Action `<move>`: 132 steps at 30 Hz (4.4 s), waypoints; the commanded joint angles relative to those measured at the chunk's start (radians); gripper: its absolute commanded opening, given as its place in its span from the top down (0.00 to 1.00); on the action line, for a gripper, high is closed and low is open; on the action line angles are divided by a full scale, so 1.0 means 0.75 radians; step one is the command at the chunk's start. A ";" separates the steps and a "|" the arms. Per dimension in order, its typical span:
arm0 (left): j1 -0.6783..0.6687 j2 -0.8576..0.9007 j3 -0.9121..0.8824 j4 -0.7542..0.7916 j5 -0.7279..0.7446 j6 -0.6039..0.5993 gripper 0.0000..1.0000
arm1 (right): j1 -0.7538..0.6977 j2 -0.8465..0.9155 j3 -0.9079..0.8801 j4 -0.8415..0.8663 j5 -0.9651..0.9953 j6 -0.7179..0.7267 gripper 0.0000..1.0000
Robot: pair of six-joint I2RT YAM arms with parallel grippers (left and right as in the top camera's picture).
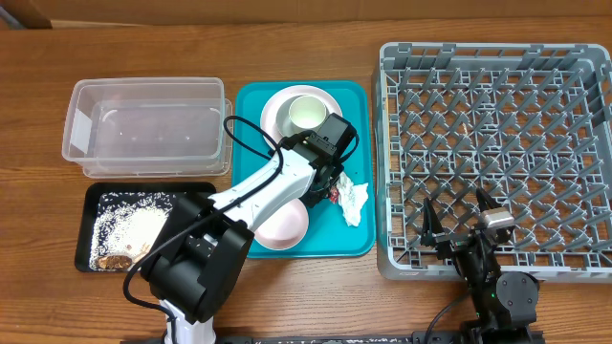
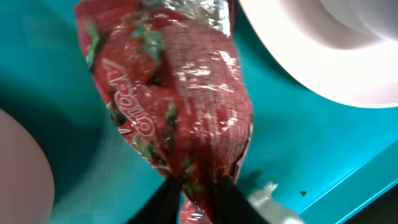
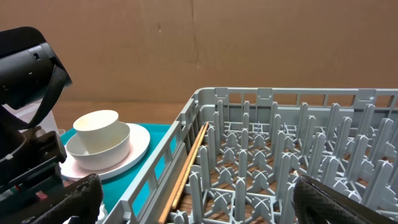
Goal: Sort waste into correct bins and load items into the dishwasher
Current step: 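Grasp the red candy wrapper with the left gripper, then carry the red wrapper left and drop it into the clear bin, then move the left gripper back to the white tissue on the teal tray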
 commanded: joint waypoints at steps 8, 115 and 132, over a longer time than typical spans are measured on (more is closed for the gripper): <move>-0.006 0.012 -0.027 -0.004 -0.010 0.027 0.96 | -0.004 -0.014 -0.014 0.007 0.004 0.002 0.00; 0.735 -0.565 0.164 -0.291 0.008 0.940 0.61 | -0.004 -0.014 -0.014 0.007 0.004 0.002 0.00; 0.308 -0.525 0.159 -0.419 -0.007 1.360 0.57 | -0.004 -0.014 -0.014 0.007 0.004 0.002 0.00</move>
